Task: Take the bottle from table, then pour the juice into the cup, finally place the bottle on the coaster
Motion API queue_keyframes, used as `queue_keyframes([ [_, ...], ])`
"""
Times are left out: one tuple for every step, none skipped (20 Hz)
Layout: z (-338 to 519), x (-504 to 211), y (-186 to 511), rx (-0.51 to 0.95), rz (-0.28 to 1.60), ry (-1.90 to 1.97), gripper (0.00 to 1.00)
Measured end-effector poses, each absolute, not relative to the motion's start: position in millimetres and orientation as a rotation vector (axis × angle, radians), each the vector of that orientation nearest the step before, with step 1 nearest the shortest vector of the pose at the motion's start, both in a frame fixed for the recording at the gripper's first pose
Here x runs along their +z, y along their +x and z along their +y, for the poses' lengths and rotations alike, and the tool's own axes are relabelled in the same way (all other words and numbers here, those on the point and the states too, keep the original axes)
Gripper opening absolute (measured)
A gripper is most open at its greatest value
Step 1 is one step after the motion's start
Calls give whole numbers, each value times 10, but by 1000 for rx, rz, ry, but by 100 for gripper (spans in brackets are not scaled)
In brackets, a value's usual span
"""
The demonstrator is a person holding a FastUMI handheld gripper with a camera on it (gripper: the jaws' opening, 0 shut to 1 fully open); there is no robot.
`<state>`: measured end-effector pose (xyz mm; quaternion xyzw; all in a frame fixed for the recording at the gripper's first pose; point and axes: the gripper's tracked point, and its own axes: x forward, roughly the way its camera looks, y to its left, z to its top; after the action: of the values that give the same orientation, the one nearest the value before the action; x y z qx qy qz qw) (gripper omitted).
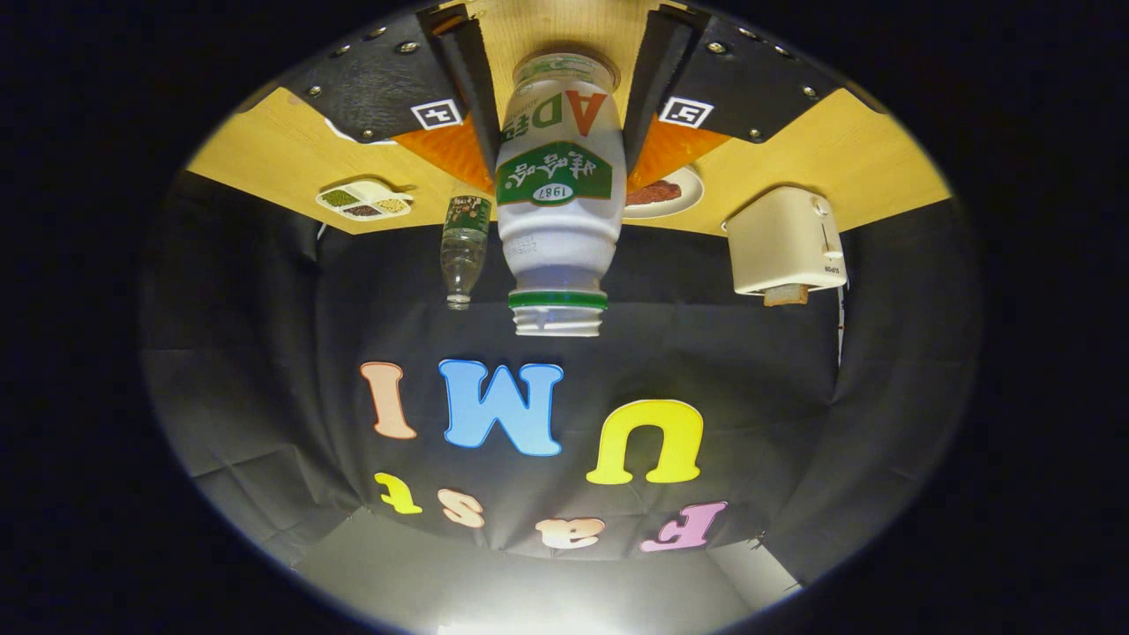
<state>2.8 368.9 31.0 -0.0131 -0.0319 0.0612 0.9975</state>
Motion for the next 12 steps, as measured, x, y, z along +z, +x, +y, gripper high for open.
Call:
queue_keyframes([
  [3682, 282, 72, 121, -61, -32, 66],
  [3680, 249, 110, 124, -55, -30, 67],
  [3693, 211, 148, 126, -46, -25, 66],
  [3706, 164, 179, 134, -39, -16, 66],
  [3721, 123, 207, 137, -30, -9, 66],
  [3729, 91, 233, 142, -26, -5, 67],
  [3739, 60, 249, 142, -16, -4, 67],
  [3745, 26, 272, 145, -10, -4, 66],
  [3754, 17, 283, 146, -7, -2, 67],
  [3759, -1, 301, 149, -6, -3, 67],
  [3762, -2, 308, 149, -6, -6, 66],
  [3751, -5, 322, 146, -8, -8, 67],
])
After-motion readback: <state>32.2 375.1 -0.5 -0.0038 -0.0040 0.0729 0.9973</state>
